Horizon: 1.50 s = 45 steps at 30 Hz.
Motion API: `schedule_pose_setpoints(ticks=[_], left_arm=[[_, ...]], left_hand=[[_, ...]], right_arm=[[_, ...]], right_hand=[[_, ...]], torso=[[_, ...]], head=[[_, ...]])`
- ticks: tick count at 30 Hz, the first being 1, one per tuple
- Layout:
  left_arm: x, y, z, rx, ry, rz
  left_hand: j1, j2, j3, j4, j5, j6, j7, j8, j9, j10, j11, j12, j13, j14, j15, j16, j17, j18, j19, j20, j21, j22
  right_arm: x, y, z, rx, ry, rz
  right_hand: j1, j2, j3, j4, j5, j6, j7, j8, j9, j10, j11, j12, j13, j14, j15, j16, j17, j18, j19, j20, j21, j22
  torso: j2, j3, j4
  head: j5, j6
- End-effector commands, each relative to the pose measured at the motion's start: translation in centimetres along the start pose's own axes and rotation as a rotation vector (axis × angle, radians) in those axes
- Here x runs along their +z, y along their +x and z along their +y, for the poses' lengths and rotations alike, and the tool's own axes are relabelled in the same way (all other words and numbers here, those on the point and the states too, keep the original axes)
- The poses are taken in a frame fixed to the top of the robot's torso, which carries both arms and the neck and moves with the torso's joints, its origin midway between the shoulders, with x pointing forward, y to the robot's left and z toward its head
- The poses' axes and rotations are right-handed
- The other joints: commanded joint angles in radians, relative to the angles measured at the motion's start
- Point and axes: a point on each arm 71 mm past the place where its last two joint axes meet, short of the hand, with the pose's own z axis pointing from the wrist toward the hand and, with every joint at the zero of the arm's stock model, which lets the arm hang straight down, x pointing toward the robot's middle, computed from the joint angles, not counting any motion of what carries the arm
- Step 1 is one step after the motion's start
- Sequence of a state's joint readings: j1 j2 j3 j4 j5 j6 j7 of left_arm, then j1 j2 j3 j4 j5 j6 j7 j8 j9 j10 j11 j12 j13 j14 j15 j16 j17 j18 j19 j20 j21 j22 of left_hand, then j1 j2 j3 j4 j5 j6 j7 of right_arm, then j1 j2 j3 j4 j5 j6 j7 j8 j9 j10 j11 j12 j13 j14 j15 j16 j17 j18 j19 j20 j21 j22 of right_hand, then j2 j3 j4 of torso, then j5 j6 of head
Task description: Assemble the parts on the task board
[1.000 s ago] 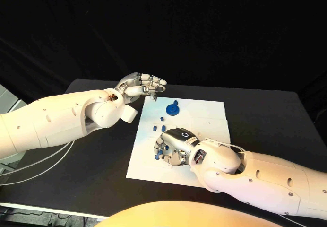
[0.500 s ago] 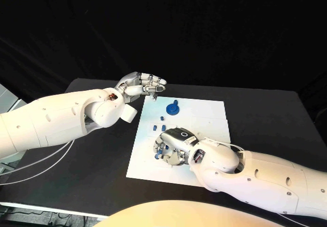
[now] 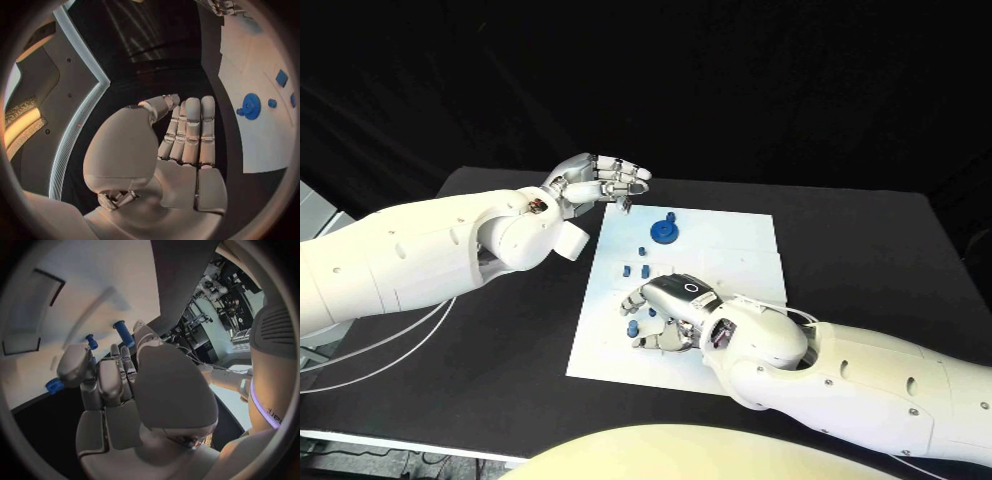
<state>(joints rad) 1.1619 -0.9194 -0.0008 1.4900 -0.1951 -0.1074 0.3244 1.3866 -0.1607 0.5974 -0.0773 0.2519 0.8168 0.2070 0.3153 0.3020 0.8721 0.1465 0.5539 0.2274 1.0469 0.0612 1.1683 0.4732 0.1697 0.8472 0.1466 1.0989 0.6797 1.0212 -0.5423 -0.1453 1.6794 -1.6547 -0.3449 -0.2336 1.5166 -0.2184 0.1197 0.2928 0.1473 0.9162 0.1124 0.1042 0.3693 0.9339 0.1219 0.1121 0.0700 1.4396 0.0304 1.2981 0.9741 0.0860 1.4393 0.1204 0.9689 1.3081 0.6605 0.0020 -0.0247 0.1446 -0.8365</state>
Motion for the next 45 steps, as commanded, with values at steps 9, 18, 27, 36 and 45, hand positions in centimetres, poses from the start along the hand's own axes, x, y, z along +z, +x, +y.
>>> schedule_pose_setpoints(ticks=[9, 18, 27, 36, 45], left_arm=[[0.0, 0.1, -0.1, -0.003, 0.005, 0.017], [-0.2, -0.3, -0.1, -0.002, 0.002, 0.010], [-0.7, -0.9, 0.0, 0.003, -0.005, -0.007], [-0.7, -0.9, 0.1, 0.000, -0.007, -0.004], [-0.8, -0.9, 0.1, -0.001, -0.008, -0.005]], left_hand=[[-0.004, 0.002, 0.004, -0.003, 0.005, -0.008, 0.012, 0.000, 0.001, -0.005, -0.001, 0.003, -0.001, -0.004, 0.001, 0.005, 0.001, 0.017, 0.003, 0.007, -0.005, -0.002], [-0.006, 0.002, 0.004, -0.003, 0.005, -0.010, 0.012, 0.000, 0.001, -0.008, 0.000, 0.005, -0.002, -0.005, 0.002, 0.005, 0.001, 0.017, 0.002, 0.008, -0.006, -0.002], [-0.008, 0.002, 0.004, -0.002, 0.005, -0.010, 0.012, 0.001, 0.002, -0.009, 0.000, 0.006, -0.002, -0.005, 0.002, 0.005, 0.001, 0.017, 0.002, 0.008, -0.006, -0.003], [-0.008, 0.002, 0.004, -0.002, 0.005, -0.010, 0.012, 0.001, 0.002, -0.009, 0.000, 0.006, -0.002, -0.005, 0.002, 0.005, 0.001, 0.017, 0.002, 0.008, -0.006, -0.003], [-0.009, 0.002, 0.004, -0.001, 0.005, -0.011, 0.012, 0.002, 0.002, -0.010, 0.000, 0.008, -0.002, -0.006, 0.003, 0.005, 0.001, 0.017, 0.002, 0.008, -0.007, -0.003]], right_arm=[[-2.3, -1.6, -0.9, 0.064, -0.009, -0.135], [-7.0, -5.4, -6.1, 0.283, 0.204, -0.166], [-13.6, -7.2, -10.7, 0.432, 0.476, -0.119], [-16.6, -6.4, -12.2, 0.407, 0.634, -0.060], [-16.8, -4.8, -11.8, 0.346, 0.690, -0.027]], right_hand=[[0.019, -0.005, -0.024, 0.002, 0.028, -0.017, -0.001, -0.012, -0.006, -0.041, 0.005, 0.017, -0.002, -0.020, 0.003, -0.010, -0.020, 0.030, -0.025, 0.004, -0.094, -0.017], [-0.040, 0.031, 0.012, -0.002, 0.028, 0.030, 0.049, 0.014, -0.004, 0.215, -0.038, 0.211, 0.058, -0.012, -0.030, 0.006, 0.003, 0.024, -0.006, -0.023, -0.068, -0.013], [-0.174, 0.078, -0.089, -0.001, 0.063, -0.003, 0.011, 0.202, 0.057, 0.528, -0.081, 1.351, 1.326, 0.099, -0.069, 0.204, 0.413, -0.037, 0.087, -0.059, 0.309, 0.156], [-0.278, 0.075, -0.153, 0.002, 0.052, 0.025, -0.009, 0.289, 0.080, 0.624, -0.096, 1.447, 1.483, 0.123, -0.074, 0.260, 0.555, -0.072, 0.120, -0.064, 0.527, 0.240], [-0.312, 0.066, -0.165, 0.004, 0.029, 0.038, -0.017, 0.308, 0.091, 0.627, -0.103, 1.450, 1.487, 0.126, -0.080, 0.264, 0.569, -0.079, 0.125, -0.069, 0.564, 0.252]], torso=[[-0.002, 0.0004, -0.0032], [-0.006, -0.0006, -0.0127], [-0.010, -0.0004, -0.0222], [-0.014, 0.0000, -0.0315], [-0.013, -0.0021, -0.0271]], head=[[-0.015, 0.012], [-0.086, 0.039], [-0.126, 0.048], [-0.125, 0.036], [-0.126, 0.027]])
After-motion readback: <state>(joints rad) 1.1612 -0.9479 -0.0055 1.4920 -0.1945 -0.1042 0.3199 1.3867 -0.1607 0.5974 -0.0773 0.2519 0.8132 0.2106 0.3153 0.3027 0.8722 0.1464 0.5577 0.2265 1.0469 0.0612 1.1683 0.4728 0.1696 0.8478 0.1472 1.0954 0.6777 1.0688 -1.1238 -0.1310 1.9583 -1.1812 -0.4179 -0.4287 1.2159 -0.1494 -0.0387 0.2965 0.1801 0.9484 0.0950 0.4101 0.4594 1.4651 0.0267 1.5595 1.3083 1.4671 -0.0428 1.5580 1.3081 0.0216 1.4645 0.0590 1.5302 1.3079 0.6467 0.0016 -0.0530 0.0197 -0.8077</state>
